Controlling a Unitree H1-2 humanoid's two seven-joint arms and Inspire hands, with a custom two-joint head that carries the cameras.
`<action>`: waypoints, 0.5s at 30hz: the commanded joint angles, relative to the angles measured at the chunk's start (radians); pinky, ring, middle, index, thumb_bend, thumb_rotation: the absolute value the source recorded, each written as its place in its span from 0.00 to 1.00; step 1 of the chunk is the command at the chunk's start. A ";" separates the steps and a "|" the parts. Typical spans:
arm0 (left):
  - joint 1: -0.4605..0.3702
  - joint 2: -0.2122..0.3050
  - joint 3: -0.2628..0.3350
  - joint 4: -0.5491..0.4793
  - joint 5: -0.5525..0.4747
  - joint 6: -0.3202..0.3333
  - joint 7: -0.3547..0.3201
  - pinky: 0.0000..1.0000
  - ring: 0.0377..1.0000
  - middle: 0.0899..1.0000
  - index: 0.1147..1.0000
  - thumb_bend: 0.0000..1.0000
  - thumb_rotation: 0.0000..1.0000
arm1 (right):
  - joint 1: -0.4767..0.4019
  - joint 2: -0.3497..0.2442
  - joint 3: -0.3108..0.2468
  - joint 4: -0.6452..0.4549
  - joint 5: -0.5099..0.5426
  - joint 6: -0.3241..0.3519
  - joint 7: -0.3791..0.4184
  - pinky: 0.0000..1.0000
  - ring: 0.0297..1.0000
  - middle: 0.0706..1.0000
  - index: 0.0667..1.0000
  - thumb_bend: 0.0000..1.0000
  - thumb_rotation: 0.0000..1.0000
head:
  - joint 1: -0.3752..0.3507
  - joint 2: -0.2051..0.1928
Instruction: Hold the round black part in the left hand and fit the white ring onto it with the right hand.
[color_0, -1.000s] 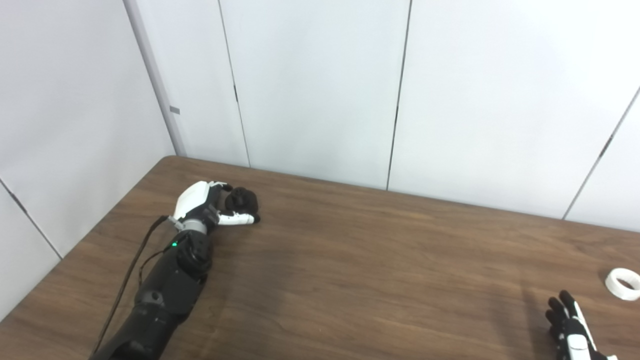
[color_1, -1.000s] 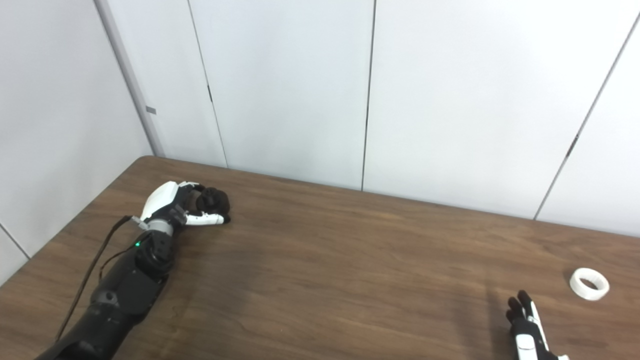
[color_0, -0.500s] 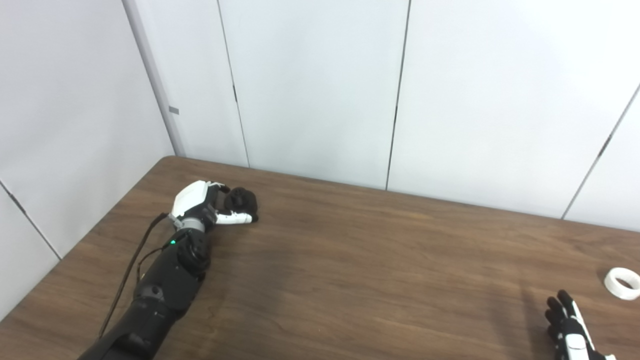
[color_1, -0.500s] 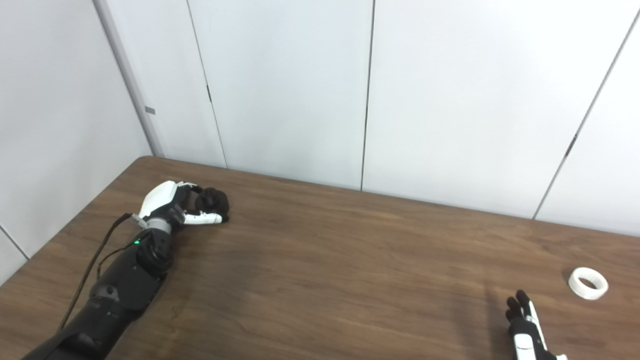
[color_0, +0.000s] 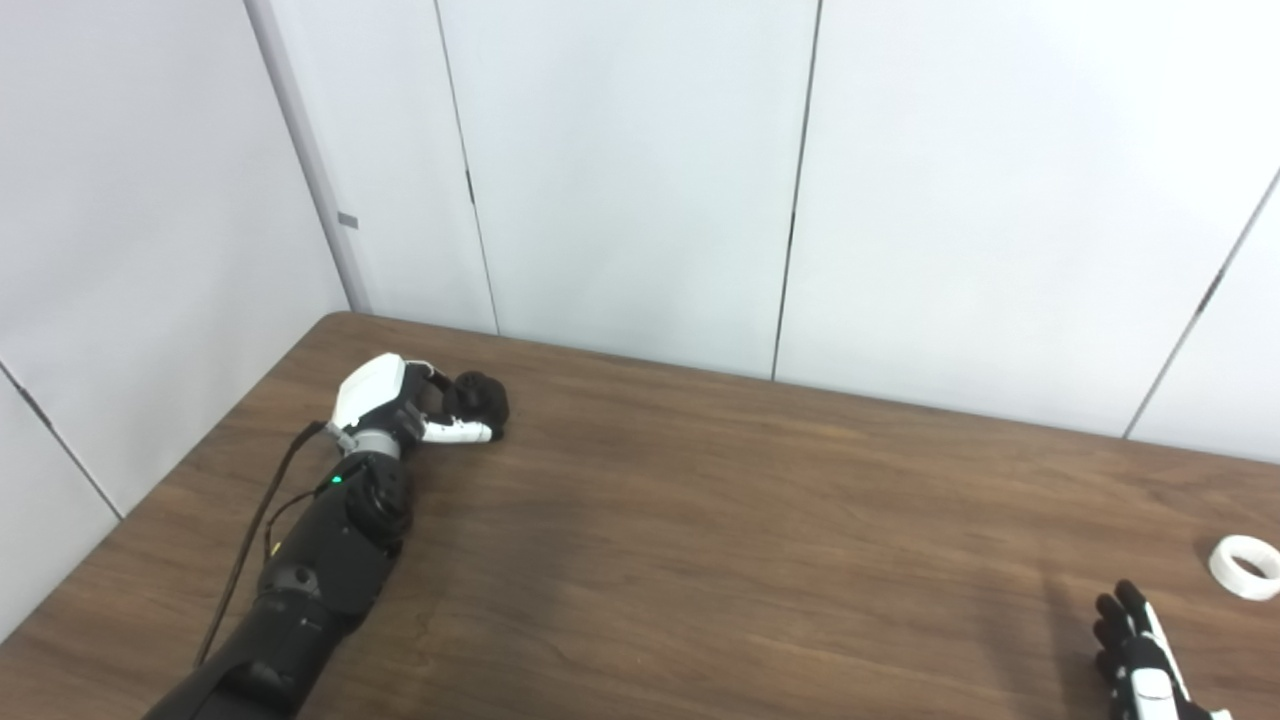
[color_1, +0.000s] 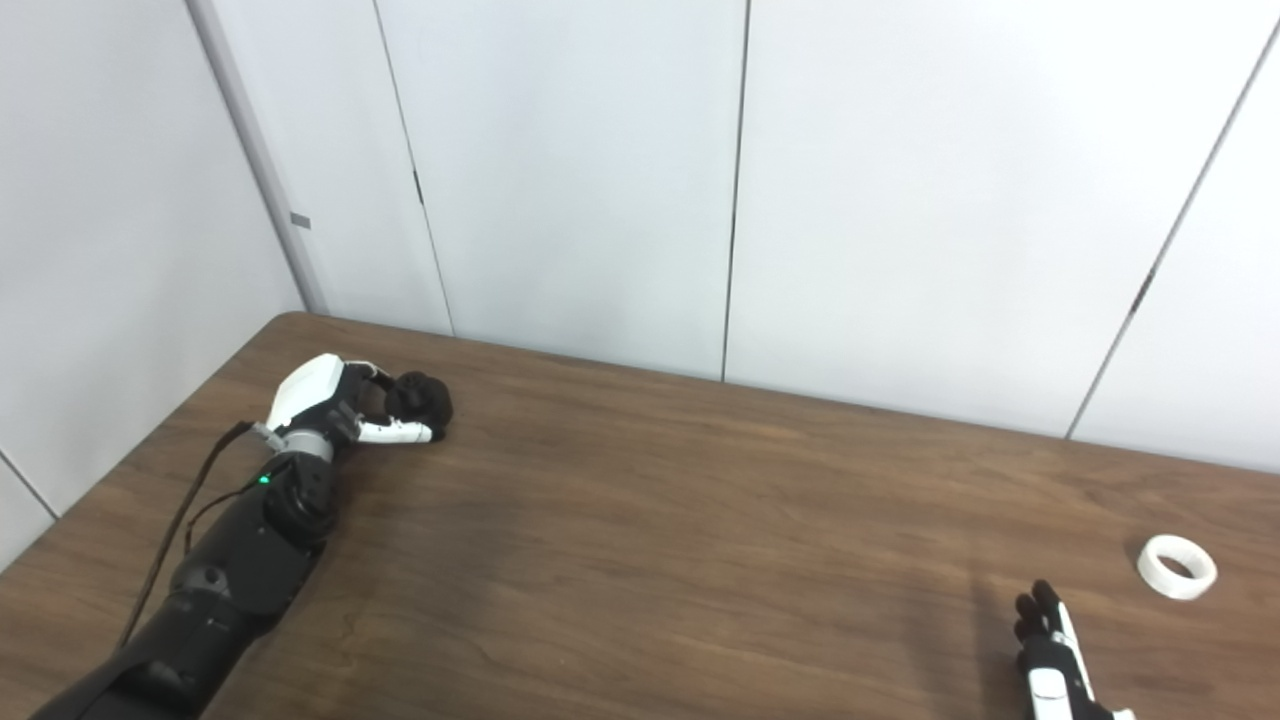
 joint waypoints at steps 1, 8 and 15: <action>-0.038 0.023 0.011 -0.005 -0.003 -0.026 0.027 1.00 0.94 0.80 0.44 0.59 0.09 | -0.003 -0.002 0.001 -0.025 0.006 -0.034 0.004 1.00 0.98 0.97 1.00 0.34 1.00 | 0.001 0.000; -0.033 0.019 0.000 0.001 -0.001 -0.060 0.058 1.00 0.90 0.76 0.42 0.52 0.05 | -0.002 -0.002 -0.005 -0.031 0.009 -0.024 0.002 1.00 0.98 0.96 1.00 0.33 1.00 | -0.001 0.003; -0.025 0.017 -0.012 -0.002 0.004 -0.074 0.079 1.00 0.89 0.75 0.42 0.52 0.05 | -0.005 -0.003 -0.010 -0.028 0.025 -0.030 0.002 1.00 0.98 0.96 1.00 0.31 1.00 | 0.001 0.004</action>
